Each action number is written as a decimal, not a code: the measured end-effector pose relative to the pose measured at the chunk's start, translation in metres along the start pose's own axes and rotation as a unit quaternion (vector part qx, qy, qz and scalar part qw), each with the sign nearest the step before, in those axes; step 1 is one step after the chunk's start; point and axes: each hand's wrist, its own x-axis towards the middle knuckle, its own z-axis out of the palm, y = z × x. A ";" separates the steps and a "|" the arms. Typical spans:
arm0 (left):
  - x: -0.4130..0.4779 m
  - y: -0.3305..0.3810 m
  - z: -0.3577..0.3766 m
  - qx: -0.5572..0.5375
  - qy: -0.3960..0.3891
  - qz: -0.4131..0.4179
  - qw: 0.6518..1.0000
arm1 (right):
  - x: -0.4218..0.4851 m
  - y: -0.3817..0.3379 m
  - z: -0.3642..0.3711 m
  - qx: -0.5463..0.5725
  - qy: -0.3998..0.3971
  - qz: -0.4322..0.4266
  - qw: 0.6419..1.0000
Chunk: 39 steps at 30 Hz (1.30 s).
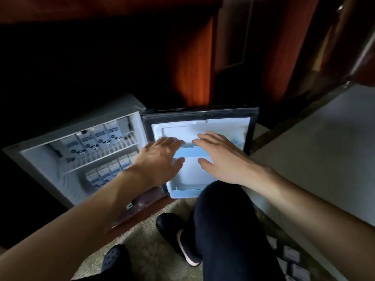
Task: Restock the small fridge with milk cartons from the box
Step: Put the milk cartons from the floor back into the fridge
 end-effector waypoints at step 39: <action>0.051 0.279 0.286 0.018 -0.207 0.191 0.959 | -0.328 0.205 0.179 0.142 -0.074 0.355 0.921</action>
